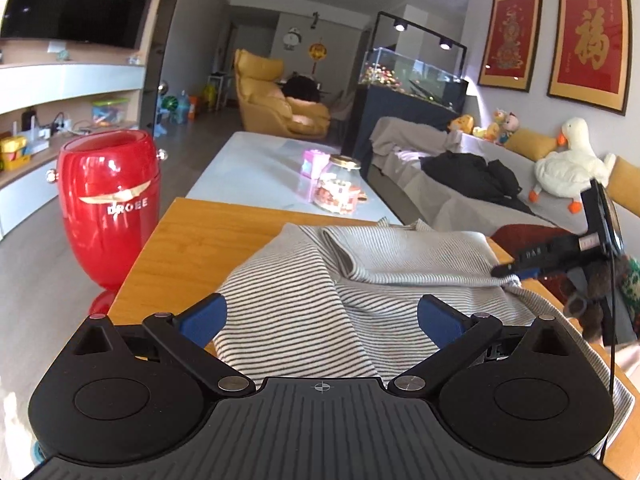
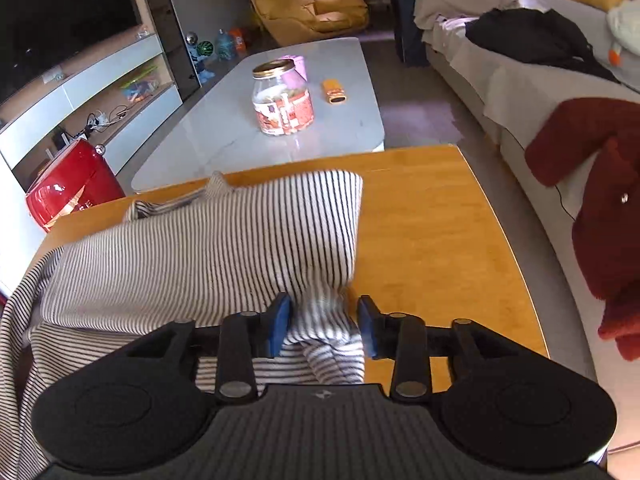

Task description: Fold clothes

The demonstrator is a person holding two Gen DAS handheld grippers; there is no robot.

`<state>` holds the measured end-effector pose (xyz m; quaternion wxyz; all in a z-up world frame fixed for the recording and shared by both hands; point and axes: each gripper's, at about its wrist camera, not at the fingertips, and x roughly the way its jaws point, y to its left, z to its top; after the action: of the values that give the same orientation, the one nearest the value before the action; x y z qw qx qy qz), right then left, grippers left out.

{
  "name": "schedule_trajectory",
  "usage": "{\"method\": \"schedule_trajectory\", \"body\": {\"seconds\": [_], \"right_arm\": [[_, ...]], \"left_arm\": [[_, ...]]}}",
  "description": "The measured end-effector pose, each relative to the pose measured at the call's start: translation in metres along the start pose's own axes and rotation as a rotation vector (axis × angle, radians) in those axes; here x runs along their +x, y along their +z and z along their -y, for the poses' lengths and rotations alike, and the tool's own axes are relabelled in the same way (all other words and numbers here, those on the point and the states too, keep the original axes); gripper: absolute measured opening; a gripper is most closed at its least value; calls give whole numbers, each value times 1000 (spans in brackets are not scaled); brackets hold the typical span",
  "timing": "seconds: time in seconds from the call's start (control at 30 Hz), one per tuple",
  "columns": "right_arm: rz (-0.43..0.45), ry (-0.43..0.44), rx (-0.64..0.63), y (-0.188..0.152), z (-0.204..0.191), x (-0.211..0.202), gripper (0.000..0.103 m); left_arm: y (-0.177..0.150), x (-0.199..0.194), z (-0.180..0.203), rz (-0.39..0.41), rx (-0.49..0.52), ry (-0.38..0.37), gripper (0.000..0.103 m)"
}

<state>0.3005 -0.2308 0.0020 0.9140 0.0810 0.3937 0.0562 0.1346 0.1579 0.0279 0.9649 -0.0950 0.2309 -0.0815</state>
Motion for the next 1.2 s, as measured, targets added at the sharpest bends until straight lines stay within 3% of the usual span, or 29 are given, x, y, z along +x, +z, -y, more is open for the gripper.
{"method": "schedule_trajectory", "body": {"seconds": [0.1,0.13,0.17,0.23,0.37,0.47,0.53,0.67,0.73,0.8,0.9,1.03,1.1,1.2], "right_arm": [[74,14,-32,-8,-21,-28,41],[93,60,-43,-11,-32,-42,41],[79,159,-24,-14,-43,-54,41],[-38,412,57,-26,-67,-65,41],[-348,751,159,-66,-128,-58,41],[-517,797,210,-97,-161,-42,41],[-582,794,284,-110,-173,-28,41],[-578,733,311,-114,-190,-15,37],[-520,707,245,-109,-198,-16,32],[-434,675,146,-100,-207,-20,14],[-202,628,-60,-68,-212,-44,8],[151,568,-231,-7,-196,-95,2],[318,464,-299,26,-180,-112,2],[430,303,-293,71,-145,-115,2]], "left_arm": [[6,-3,-12,4,-57,48,103],[8,-4,-15,6,-75,64,103],[10,-5,-20,9,-95,83,103],[13,-7,-28,24,-135,126,103],[20,-10,-42,53,-212,185,103],[22,-15,-49,65,-255,191,103],[22,-18,-52,67,-267,196,103],[19,-21,-57,65,-281,201,103],[18,-21,-58,65,-289,202,103],[17,-20,-60,66,-297,201,103],[18,-18,-60,69,-311,192,103],[19,-9,-56,58,-316,175,103],[19,-4,-51,45,-312,158,103],[18,6,-37,22,-277,115,103]]}}
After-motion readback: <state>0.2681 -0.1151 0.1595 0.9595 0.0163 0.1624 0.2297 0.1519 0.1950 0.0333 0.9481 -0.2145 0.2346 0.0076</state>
